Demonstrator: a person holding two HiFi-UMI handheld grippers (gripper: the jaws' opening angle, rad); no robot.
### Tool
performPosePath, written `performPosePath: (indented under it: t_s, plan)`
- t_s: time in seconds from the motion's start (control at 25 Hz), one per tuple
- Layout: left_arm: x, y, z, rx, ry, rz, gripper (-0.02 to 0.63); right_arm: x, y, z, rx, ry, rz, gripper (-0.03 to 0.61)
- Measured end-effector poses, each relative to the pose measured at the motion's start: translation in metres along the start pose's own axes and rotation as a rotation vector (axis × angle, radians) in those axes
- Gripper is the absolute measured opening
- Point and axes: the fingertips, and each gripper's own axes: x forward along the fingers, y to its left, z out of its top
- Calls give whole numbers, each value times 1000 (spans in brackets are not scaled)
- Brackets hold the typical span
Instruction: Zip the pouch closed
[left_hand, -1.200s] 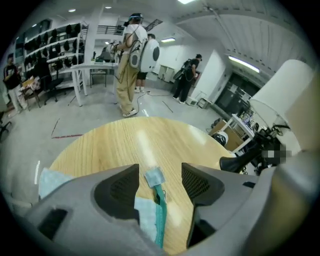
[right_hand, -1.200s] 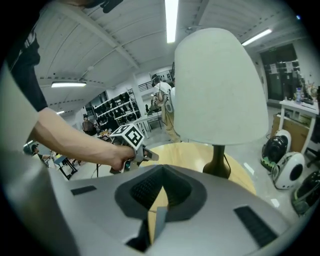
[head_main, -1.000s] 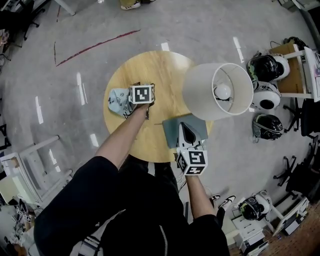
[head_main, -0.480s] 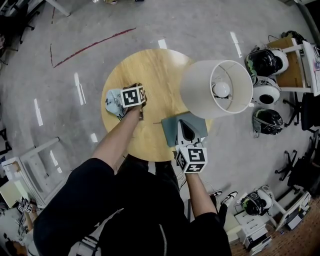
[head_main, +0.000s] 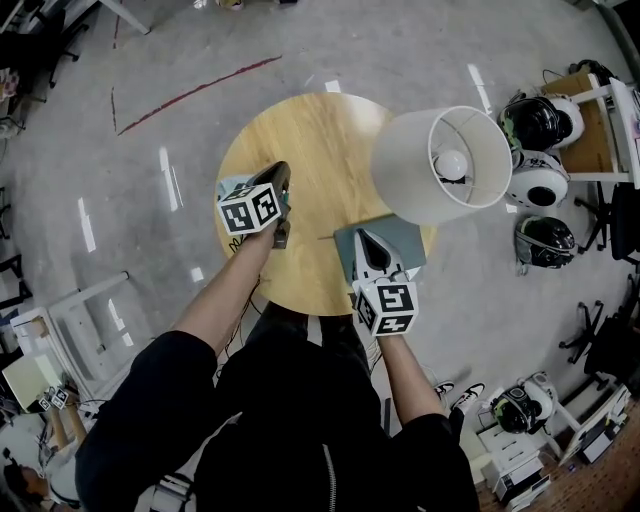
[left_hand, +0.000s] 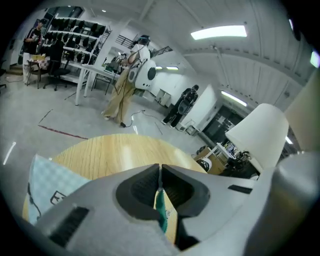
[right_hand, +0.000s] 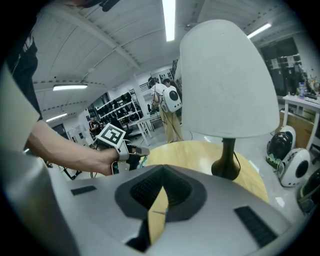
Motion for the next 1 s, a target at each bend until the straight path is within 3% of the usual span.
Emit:
performPosePath:
  t_s: [0.44,1.0]
  plan:
    - [-83,-36,59,99,-173,-132,17,-7,46,25,-62,-56,112,5]
    - [-177,-90,98,143,-365,-249,15,-44,91,57,-166,-121,248,5]
